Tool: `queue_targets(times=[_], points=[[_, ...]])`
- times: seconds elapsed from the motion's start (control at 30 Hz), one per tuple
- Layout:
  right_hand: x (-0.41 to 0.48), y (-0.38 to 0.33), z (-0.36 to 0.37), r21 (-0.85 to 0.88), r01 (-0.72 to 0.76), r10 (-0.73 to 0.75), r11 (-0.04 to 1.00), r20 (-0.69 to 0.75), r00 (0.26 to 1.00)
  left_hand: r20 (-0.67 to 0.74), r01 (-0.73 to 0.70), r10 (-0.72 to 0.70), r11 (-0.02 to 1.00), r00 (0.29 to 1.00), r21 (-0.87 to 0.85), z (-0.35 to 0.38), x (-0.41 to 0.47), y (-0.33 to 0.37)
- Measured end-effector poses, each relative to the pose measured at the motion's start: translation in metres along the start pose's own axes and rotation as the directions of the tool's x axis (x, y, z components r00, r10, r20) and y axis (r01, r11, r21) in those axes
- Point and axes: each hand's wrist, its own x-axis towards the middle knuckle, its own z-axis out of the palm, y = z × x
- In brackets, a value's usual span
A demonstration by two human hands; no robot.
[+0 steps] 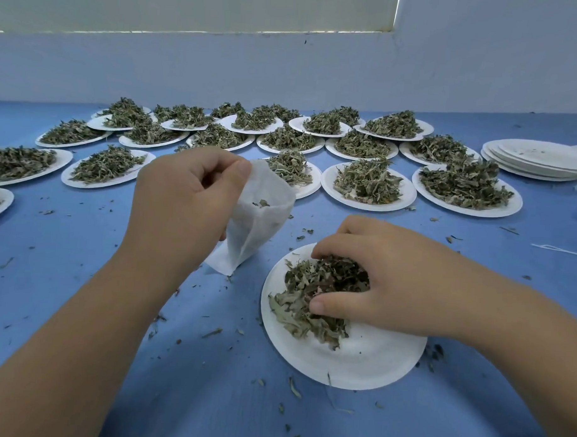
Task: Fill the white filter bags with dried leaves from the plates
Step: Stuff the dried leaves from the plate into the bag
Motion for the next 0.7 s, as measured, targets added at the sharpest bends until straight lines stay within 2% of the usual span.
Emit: queue_targets(times=[0.13, 0.43, 0.6, 0.7], points=[[0.0007, -0.0012, 0.0007, 0.009, -0.002, 0.002, 1.0, -0.003, 1.0, -0.002, -0.058, 0.058, 0.996, 0.998, 0.062, -0.0002, -0.0016, 0.0014], [0.0013, -0.0035, 0.0063, 0.047, 0.026, -0.024, 0.999, -0.048, 0.999, -0.048, -0.113, 0.114, 0.993, 0.992, 0.035, -0.0084, 0.0004, 0.0039], [0.0015, 0.0014, 0.0041, 0.154, 0.015, -0.004, 0.988, -0.073, 0.997, -0.026, -0.124, 0.125, 0.991, 0.992, 0.044, -0.0086, 0.0012, 0.0035], [0.0013, 0.0054, -0.0004, 0.234, 0.004, 0.019, 0.972, -0.095, 0.995, -0.016, -0.206, 0.21, 0.969, 0.978, 0.135, -0.0096, 0.0001, 0.0057]])
